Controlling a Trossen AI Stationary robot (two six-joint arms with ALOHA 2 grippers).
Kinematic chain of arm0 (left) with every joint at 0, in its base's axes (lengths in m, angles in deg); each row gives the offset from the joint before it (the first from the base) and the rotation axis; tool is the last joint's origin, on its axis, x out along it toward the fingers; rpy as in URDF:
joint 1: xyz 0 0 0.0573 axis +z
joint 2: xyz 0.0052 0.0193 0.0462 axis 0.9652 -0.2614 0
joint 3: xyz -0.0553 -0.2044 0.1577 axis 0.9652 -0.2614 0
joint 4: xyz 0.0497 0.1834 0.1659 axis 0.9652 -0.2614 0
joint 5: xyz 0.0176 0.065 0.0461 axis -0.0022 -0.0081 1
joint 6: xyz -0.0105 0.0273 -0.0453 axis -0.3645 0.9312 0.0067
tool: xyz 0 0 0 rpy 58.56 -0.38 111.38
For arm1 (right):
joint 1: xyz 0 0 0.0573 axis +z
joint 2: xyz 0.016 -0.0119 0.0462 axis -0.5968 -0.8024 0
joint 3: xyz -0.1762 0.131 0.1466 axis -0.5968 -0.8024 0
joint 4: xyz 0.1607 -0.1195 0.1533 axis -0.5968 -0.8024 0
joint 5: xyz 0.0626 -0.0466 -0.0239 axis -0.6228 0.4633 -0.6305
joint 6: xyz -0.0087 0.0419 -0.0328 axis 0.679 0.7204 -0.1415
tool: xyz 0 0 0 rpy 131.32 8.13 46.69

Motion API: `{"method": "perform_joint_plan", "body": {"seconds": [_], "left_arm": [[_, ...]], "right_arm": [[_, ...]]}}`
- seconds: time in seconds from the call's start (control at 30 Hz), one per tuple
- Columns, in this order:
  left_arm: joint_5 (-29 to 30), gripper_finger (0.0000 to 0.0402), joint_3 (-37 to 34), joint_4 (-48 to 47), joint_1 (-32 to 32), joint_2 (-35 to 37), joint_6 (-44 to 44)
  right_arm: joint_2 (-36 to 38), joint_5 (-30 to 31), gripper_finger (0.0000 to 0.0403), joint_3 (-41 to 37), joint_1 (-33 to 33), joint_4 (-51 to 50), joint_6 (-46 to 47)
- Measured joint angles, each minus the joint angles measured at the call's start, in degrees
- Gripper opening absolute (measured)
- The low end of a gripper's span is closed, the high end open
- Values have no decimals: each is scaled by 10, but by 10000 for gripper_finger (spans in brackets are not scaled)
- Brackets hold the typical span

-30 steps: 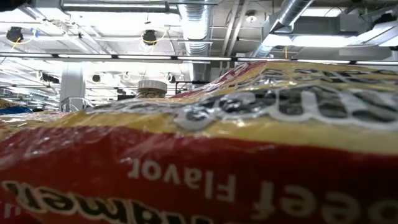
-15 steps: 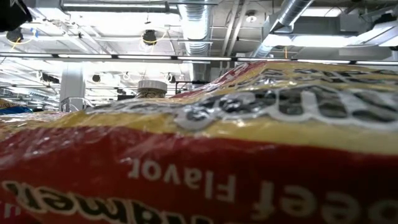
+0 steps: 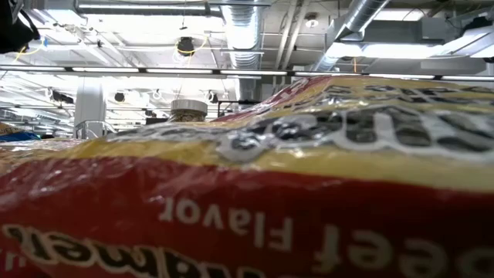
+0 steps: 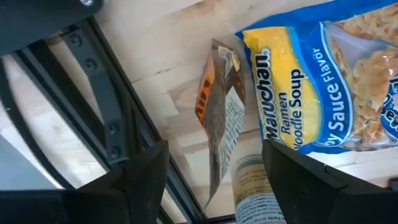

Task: Pick & Place Food Item
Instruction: Put the orange seasoning pack into the left transparent bin

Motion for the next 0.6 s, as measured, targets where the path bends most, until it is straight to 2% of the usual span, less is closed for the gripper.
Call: {"method": "perform_joint_plan", "body": {"seconds": [0.17, 0.27, 0.4, 0.6], "left_arm": [[6, 250, -4, 4, 3, 0, 14], [13, 236, -4, 4, 7, 0, 15], [28, 183, -4, 1, 7, 0, 15], [27, 73, -4, -3, 7, 3, 15]], "right_arm": [[0, 0, 265, 0, 0, 0, 0], [0, 0, 265, 0, 0, 0, 0], [0, 0, 265, 0, 0, 0, 0], [0, 0, 265, 0, 0, 0, 0]]}}
